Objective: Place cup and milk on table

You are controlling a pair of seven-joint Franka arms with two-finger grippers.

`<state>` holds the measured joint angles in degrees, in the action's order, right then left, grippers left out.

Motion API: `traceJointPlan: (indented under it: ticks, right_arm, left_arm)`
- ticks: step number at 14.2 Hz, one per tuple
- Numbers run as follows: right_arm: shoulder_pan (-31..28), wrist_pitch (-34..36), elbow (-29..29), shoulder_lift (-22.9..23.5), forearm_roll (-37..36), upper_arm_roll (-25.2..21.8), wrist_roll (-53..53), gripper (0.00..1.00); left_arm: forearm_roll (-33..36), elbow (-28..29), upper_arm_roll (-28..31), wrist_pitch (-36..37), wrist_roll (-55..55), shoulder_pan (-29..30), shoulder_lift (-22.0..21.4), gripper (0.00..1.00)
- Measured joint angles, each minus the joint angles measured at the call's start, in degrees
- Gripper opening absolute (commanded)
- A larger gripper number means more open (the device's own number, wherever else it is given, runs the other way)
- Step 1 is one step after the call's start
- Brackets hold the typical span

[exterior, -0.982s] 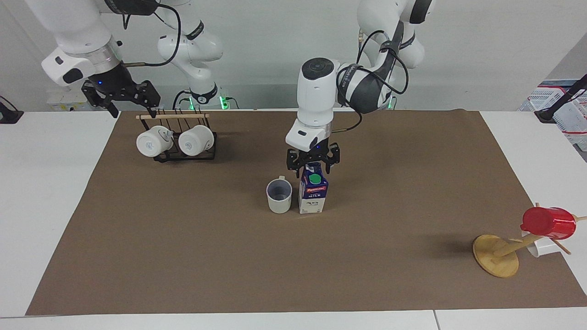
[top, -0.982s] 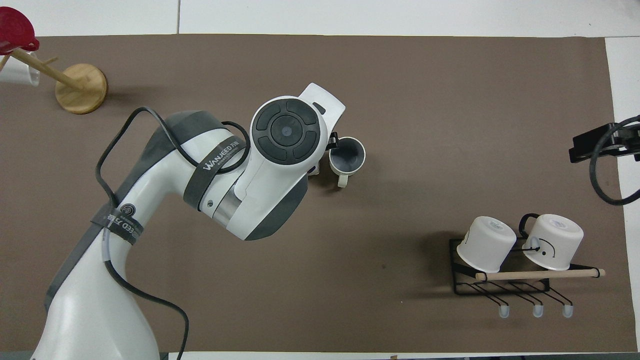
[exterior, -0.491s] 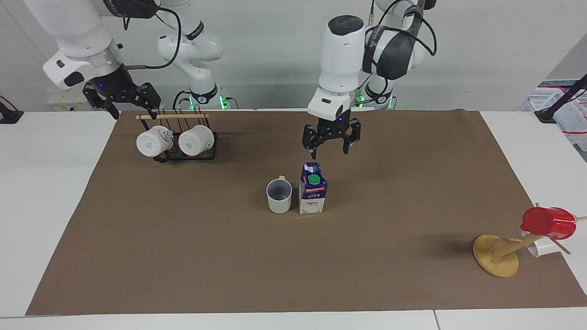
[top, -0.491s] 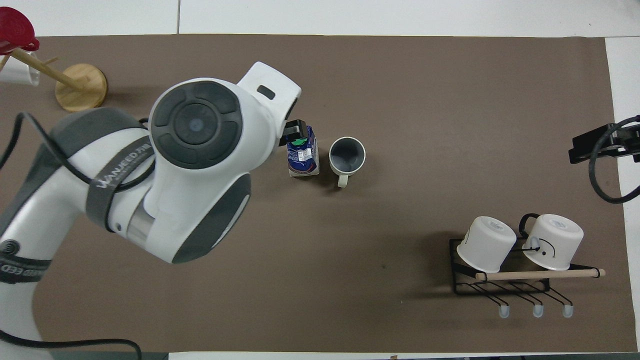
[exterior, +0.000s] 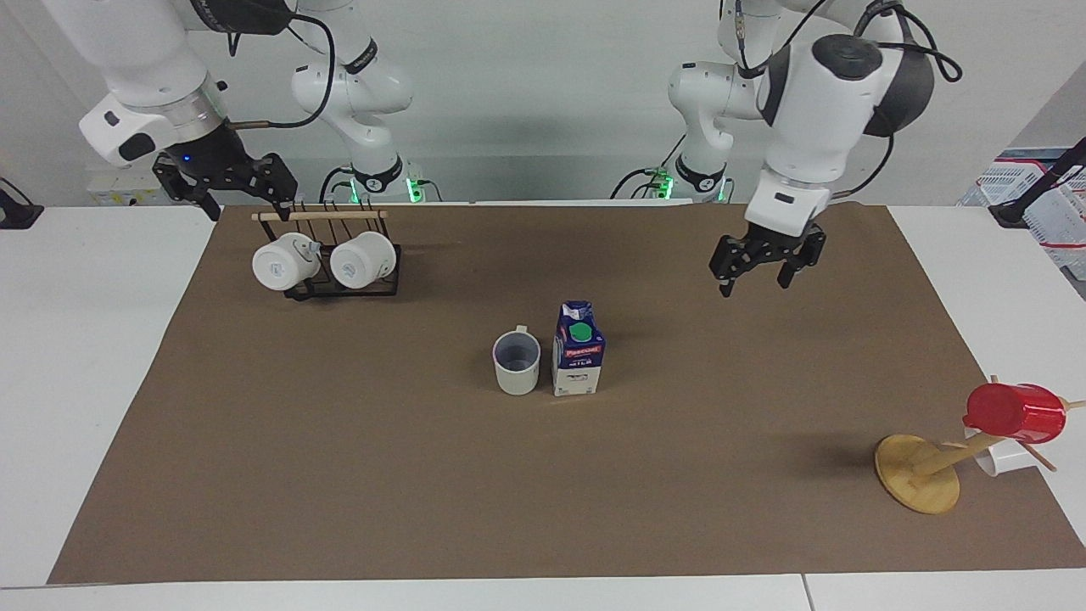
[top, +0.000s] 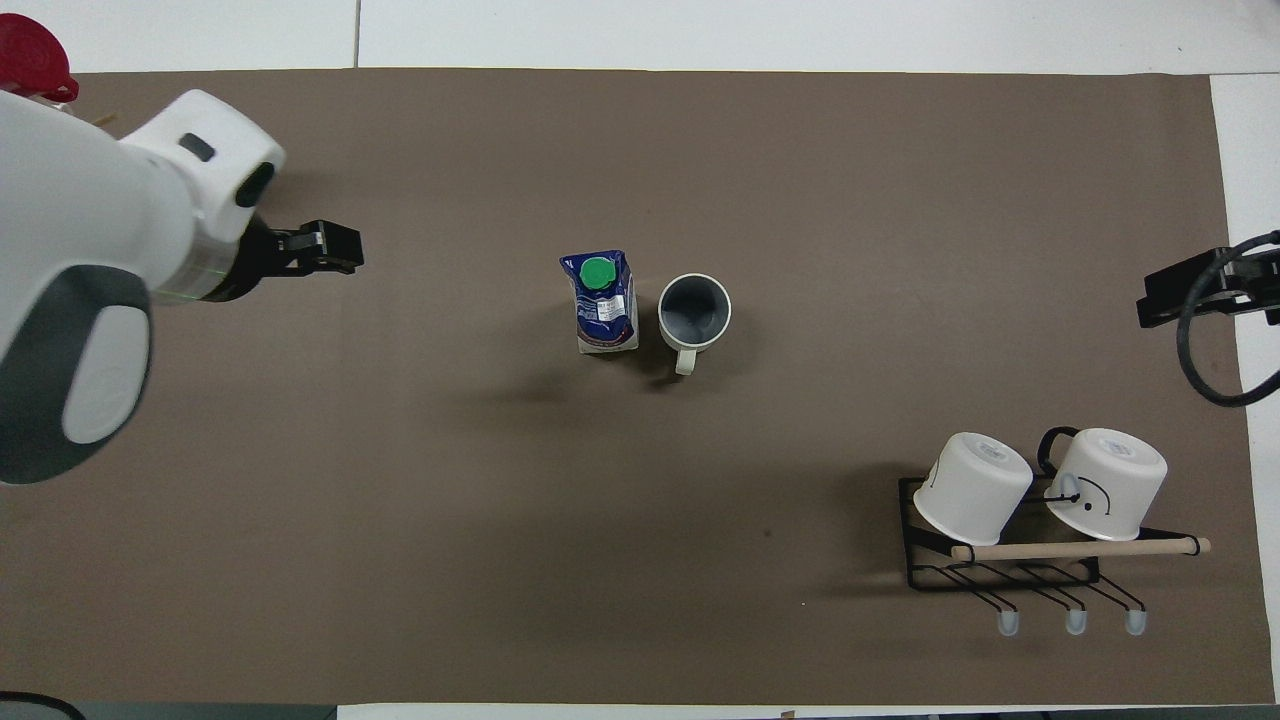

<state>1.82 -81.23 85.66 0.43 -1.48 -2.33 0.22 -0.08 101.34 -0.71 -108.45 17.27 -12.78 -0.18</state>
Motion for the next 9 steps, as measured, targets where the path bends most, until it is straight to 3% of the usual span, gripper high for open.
traceJointPlan:
  ticks: [5,9]
  right_arm:
    - [0.0,0.0,0.0,0.0,0.0,0.0,0.0,1.0]
    - [0.0,0.0,0.0,0.0,0.0,0.0,0.0,1.0]
  left_arm:
    - [-2.2,-1.0,0.3,5.3,-12.0,9.0,-2.4,1.0]
    - [-2.2,-7.2,0.4,10.7,-12.7,12.2,-2.6,1.0]
